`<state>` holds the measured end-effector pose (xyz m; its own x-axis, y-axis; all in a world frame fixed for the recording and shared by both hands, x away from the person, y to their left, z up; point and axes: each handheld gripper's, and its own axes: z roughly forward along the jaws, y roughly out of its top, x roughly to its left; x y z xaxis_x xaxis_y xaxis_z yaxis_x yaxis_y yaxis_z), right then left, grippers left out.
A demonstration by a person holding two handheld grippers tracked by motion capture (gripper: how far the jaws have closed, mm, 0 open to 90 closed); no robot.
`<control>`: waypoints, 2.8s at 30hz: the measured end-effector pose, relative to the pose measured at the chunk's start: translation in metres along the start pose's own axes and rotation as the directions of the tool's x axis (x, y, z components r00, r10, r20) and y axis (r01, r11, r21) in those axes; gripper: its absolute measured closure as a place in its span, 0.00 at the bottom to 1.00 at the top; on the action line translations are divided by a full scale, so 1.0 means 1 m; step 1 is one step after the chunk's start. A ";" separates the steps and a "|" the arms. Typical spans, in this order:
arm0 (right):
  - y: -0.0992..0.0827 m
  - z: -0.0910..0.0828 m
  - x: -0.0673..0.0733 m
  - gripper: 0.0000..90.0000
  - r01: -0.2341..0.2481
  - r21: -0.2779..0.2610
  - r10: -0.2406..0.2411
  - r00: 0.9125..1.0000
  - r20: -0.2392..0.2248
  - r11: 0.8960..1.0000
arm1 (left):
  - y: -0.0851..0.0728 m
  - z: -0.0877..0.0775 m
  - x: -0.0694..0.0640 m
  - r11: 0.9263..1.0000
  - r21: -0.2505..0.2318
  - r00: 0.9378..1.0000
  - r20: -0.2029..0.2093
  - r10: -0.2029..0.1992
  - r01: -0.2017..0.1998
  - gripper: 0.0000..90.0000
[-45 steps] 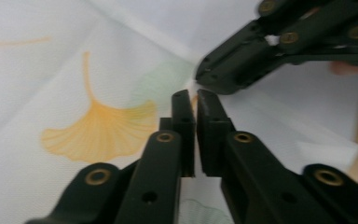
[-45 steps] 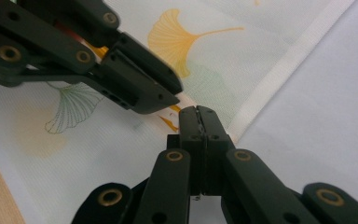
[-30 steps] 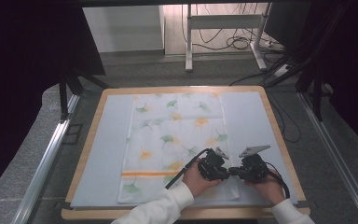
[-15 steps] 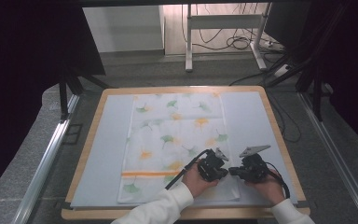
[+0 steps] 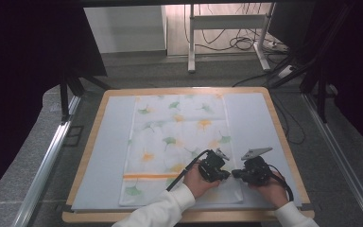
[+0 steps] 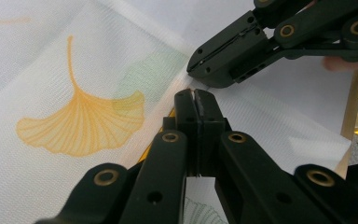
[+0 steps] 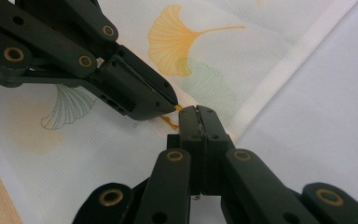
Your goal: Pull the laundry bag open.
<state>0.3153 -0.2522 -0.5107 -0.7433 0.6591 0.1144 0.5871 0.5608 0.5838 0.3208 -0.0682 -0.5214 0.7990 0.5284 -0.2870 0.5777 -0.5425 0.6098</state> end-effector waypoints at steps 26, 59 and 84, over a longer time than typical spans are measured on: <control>0.000 0.000 0.001 1.00 0.007 0.009 -0.007 1.000 0.006 1.000 | -0.017 -0.019 0.016 1.000 -0.002 1.000 0.007 -0.024 0.024 1.00; 0.000 0.000 0.000 1.00 -0.003 -0.001 0.003 1.000 0.002 1.000 | -0.051 -0.053 0.039 0.998 0.000 0.998 -0.027 -0.059 0.059 1.00; -0.001 0.000 -0.001 1.00 -0.005 -0.003 0.005 1.000 -0.002 1.000 | -0.084 -0.086 0.060 0.996 -0.004 0.995 -0.046 -0.092 0.092 1.00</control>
<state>0.3153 -0.2529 -0.5112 -0.7411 0.6607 0.1192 0.5899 0.5560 0.5855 0.3064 0.0652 -0.5263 0.7343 0.6051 -0.3077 0.6479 -0.4893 0.5838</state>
